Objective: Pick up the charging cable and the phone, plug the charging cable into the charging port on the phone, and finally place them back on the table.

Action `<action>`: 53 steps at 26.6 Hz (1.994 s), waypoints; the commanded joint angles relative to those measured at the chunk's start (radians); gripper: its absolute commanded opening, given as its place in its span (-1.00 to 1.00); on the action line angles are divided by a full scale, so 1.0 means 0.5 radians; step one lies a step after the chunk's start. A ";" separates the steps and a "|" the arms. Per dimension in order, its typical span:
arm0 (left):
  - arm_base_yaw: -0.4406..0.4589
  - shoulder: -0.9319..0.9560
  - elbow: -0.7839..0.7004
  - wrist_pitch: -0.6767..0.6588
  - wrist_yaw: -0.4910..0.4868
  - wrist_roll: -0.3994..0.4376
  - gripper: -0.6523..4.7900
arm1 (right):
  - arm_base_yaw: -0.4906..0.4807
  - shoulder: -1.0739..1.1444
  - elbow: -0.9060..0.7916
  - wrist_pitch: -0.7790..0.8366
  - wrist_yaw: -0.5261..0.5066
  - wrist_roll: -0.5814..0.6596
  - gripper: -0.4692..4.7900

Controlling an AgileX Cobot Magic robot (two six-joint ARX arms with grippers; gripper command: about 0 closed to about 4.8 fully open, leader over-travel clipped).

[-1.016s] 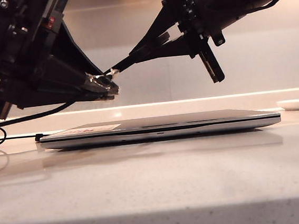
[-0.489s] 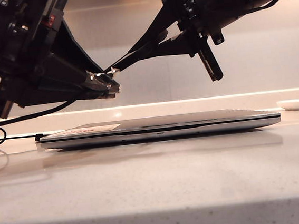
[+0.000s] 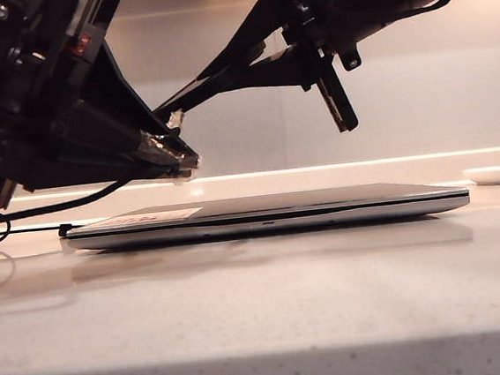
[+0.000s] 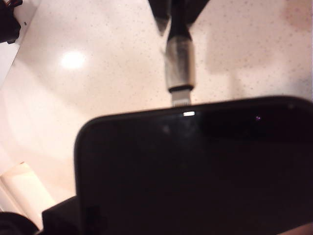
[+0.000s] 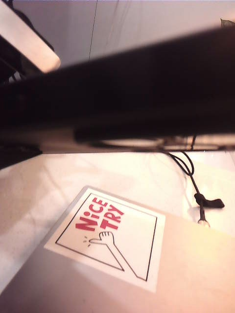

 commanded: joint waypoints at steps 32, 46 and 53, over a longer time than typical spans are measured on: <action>0.002 -0.007 0.013 0.102 -0.029 -0.005 -0.78 | 0.015 -0.018 0.005 -0.040 0.024 -0.259 -0.84; 0.002 -0.007 0.013 0.087 -0.028 -0.005 -0.78 | -0.012 -0.018 0.006 0.079 0.108 -0.241 -0.84; 0.002 -0.007 0.013 0.087 -0.029 -0.005 -0.78 | -0.021 -0.018 0.006 0.112 0.088 -0.211 -0.84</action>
